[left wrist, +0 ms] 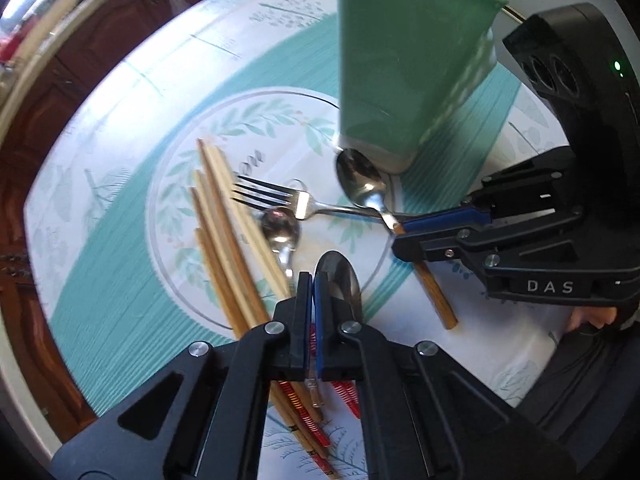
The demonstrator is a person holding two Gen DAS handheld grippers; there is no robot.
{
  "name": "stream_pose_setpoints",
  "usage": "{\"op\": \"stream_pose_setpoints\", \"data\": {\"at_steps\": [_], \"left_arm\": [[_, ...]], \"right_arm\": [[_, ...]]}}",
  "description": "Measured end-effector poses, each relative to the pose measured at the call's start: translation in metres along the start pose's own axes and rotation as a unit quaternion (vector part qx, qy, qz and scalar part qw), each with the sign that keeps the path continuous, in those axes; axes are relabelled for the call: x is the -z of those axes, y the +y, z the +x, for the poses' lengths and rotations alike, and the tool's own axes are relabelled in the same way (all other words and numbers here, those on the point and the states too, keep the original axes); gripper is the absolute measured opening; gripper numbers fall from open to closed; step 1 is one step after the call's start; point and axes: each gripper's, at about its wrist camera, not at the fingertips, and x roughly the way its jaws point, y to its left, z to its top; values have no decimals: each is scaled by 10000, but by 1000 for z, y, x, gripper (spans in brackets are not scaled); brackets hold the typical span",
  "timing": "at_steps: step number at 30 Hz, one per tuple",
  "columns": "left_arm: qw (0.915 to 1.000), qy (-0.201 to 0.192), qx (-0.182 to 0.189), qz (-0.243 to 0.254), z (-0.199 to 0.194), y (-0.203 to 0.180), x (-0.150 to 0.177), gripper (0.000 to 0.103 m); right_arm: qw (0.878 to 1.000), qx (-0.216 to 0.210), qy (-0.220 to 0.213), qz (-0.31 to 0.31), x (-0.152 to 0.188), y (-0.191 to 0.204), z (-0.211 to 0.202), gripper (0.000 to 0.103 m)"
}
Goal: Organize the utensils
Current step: 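Close the right tool on the spoon handle while the left tool grips the steel spoon, then lift both spoons with both tools and carry them over the green holder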
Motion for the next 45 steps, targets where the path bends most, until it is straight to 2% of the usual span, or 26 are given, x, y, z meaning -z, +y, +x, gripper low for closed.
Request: {"op": "stream_pose_setpoints", "data": {"at_steps": [2,10,16,18,19,20,23,26,32,35,38,45], "left_arm": [[9993,-215,-304,-28,-10,-5,6,0],[9887,-1235,-759,-371,-65,-23,31,0],[9761,-1908,-830,-629,-111,-26,32,0],[9714,-2099,-839,-730,-129,-27,32,0],[9698,-2086,-1025,-736,-138,-29,31,0],[9673,-2192,-1022,-765,-148,-31,30,0],[9584,-2540,-1043,-773,-180,-39,29,0],[9454,-2967,-1122,-746,-215,-50,20,0],[9150,-3577,-1624,-925,-257,-66,-22,0],[9009,-3836,-1628,-1211,-262,-64,-50,0],[8920,-3963,-1646,-1421,-253,-57,-76,0],[8953,-3683,-1772,-1772,-193,-35,-123,0]], "right_arm": [[10000,85,7,-44,-1,5,1,9],[9981,270,-251,-486,6,27,-3,7],[9943,74,-511,-932,18,49,-15,7],[9934,-117,-632,-947,21,52,-23,7],[9926,-223,-715,-954,23,52,-29,7],[9908,-361,-860,-977,25,53,-37,7],[9852,-557,-1253,-1029,30,54,-59,7],[9788,-622,-1638,-1060,35,55,-86,7],[9564,-282,-2702,-1073,36,49,-141,7],[9425,28,-3198,-967,25,41,-158,7],[9257,261,-3677,-847,7,28,-177,7],[8989,50,-4270,-986,-41,0,-179,7]]}}
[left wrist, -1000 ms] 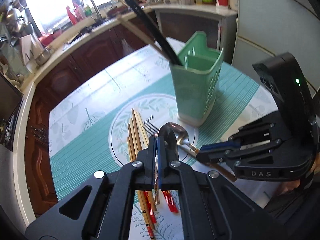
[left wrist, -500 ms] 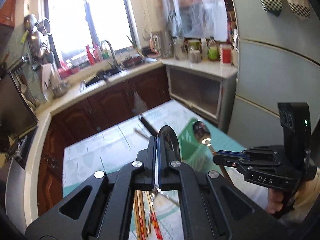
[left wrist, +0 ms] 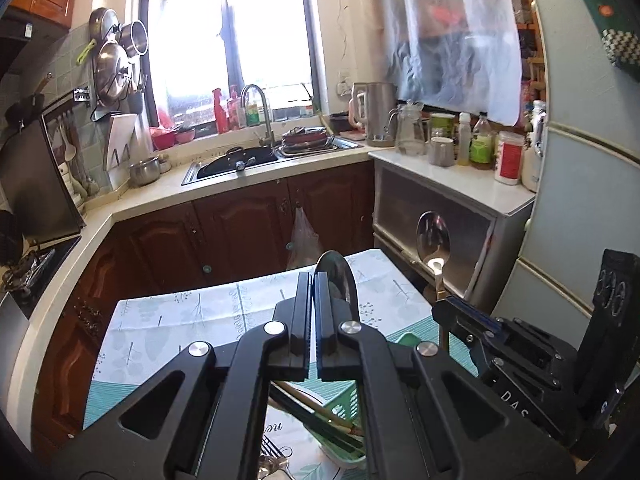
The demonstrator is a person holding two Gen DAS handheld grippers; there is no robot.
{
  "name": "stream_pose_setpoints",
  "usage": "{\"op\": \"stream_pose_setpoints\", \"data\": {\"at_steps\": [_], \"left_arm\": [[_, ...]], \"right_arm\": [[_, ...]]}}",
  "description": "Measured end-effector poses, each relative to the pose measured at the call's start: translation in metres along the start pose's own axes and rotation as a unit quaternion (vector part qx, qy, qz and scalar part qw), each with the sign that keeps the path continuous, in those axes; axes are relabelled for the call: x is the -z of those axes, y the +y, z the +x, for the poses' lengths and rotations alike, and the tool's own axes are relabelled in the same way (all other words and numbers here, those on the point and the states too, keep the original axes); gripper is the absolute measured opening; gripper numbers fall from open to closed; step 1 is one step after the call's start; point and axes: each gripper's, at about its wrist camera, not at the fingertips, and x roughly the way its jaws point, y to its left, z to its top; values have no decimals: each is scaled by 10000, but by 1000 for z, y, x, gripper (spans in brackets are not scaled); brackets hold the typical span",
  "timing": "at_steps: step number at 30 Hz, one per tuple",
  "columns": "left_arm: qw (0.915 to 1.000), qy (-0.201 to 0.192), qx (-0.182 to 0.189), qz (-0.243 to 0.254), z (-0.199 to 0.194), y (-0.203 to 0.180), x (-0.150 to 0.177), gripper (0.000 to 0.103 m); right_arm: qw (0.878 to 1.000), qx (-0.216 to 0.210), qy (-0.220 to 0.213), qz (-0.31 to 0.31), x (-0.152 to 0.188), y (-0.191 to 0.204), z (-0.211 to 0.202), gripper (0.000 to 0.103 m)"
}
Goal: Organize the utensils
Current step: 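Lift both spoons with both tools and carry them over the green holder, then lower the spoons into the green holder and open both tools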
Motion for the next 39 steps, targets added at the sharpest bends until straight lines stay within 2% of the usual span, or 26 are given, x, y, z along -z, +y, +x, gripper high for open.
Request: {"op": "stream_pose_setpoints", "data": {"at_steps": [4,12,19,23,29,39], "left_arm": [[9998,140,-140,69,33,-9,12,0],[9985,397,-243,276,78,-31,26,0],[9976,417,-279,467,93,-48,37,0],[9972,489,-111,550,95,-54,43,0],[9958,623,193,639,89,-60,53,0],[9905,1124,566,557,81,-50,72,0]], "right_arm": [[9995,-11,-183,-248,-2,-10,14,7],[9968,-153,-34,-785,14,-26,36,7],[9897,-325,-63,-1390,30,-20,36,7],[9834,-373,59,-1777,42,-14,40,7],[9846,-355,148,-1703,43,-22,39,7],[9773,-90,311,-2096,50,-17,30,8]]}}
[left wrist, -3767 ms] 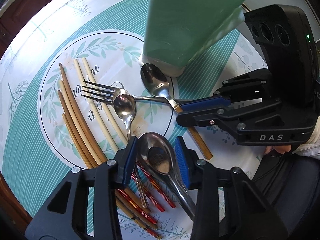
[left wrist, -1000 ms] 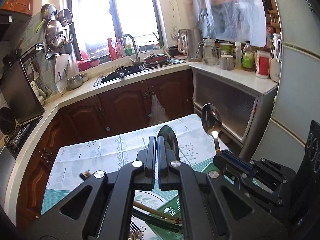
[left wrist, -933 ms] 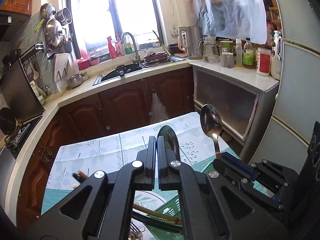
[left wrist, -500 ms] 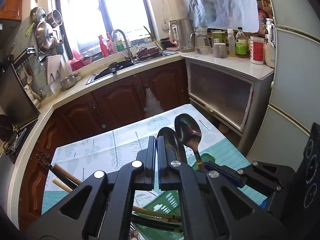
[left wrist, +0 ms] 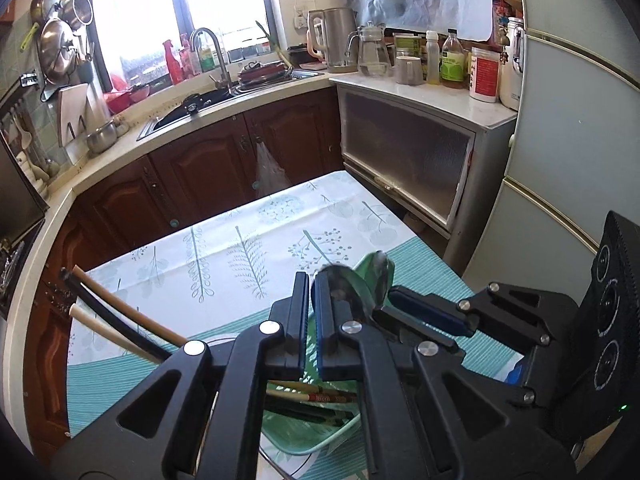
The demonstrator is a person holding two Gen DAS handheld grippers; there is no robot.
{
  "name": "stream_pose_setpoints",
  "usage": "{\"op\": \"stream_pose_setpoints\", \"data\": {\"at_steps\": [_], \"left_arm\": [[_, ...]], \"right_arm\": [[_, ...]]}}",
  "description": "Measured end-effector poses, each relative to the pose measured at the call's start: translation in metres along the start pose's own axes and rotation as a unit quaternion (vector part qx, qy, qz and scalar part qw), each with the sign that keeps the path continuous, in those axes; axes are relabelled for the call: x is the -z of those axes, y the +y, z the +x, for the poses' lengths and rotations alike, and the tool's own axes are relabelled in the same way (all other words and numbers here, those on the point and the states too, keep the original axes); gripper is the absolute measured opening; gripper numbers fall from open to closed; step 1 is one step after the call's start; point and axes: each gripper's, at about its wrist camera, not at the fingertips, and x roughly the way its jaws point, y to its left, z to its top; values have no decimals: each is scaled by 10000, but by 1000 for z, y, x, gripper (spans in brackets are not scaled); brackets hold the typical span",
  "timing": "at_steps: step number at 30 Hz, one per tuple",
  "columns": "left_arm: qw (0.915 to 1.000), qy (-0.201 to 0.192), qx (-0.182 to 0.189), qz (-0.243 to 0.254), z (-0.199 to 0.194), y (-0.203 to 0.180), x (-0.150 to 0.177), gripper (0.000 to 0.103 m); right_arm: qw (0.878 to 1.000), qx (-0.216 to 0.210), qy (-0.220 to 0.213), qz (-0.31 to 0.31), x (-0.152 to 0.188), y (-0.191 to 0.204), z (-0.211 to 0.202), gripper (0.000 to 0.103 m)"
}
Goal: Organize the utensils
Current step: 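Lower the spoons into the green holder and open both tools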
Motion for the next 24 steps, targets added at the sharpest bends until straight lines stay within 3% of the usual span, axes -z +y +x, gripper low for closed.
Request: {"op": "stream_pose_setpoints", "data": {"at_steps": [7,14,24], "left_arm": [[9996,172,185,-130,-12,12,4,0],[9995,55,293,-102,-37,14,10,0],[9992,99,364,-130,-56,16,24,0]], "right_arm": [[10000,-13,73,-28,-3,4,-5,11],[9994,-52,98,325,-7,-1,-16,11],[9976,-15,531,442,1,-5,-12,12]]}}
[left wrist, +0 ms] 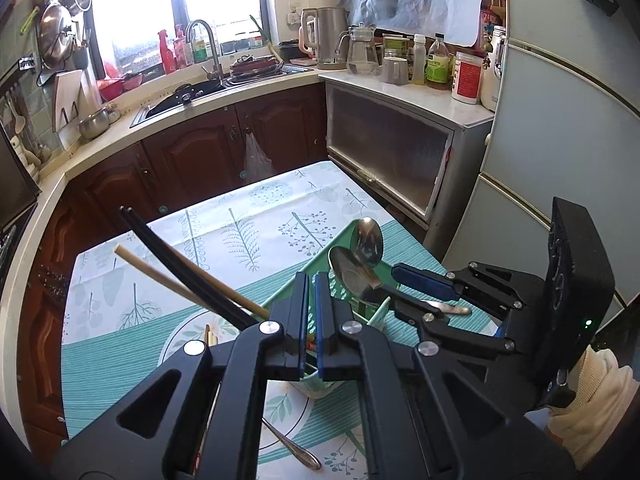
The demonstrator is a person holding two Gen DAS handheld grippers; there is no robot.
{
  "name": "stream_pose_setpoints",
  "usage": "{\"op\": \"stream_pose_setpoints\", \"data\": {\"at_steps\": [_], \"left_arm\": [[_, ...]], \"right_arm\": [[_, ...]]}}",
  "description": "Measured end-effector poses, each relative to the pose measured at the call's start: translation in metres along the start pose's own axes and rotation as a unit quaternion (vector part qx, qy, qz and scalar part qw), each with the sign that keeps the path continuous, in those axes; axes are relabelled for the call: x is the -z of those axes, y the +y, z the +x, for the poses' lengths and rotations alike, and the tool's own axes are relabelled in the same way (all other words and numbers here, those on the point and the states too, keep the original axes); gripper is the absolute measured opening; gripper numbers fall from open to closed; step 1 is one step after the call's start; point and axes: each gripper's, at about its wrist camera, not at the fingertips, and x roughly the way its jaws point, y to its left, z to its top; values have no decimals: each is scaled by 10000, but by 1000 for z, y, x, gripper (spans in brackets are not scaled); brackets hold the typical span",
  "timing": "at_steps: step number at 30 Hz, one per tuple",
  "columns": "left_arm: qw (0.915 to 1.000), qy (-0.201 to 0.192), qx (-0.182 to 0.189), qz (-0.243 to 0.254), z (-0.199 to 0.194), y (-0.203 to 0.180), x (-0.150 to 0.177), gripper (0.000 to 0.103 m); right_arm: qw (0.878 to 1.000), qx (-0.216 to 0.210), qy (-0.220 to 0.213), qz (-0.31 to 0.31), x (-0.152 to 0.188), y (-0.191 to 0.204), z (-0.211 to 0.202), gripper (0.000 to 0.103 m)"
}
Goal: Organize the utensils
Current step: 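Lower the spoons into the green holder and open both tools, then move both tools back over the plate of utensils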
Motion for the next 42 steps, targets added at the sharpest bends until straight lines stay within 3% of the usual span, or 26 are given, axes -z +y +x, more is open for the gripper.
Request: {"op": "stream_pose_setpoints", "data": {"at_steps": [5,17,29,36,40,42], "left_arm": [[9999,52,66,-88,-3,5,3,0],[9997,110,100,-195,-2,12,2,0],[9993,76,189,-315,-23,15,12,0],[9989,91,128,-435,-58,25,40,0],[9982,185,-52,-564,-72,36,71,20],[9973,228,-220,-670,-76,44,91,42]], "right_arm": [[9999,12,123,-33,5,5,4,26],[9957,-482,774,191,-12,-10,17,26],[9979,-174,341,518,-9,1,-4,25],[9971,-18,446,616,-18,19,-24,26],[9973,162,592,414,-18,45,-37,26],[9968,212,685,360,-17,57,-42,26]]}}
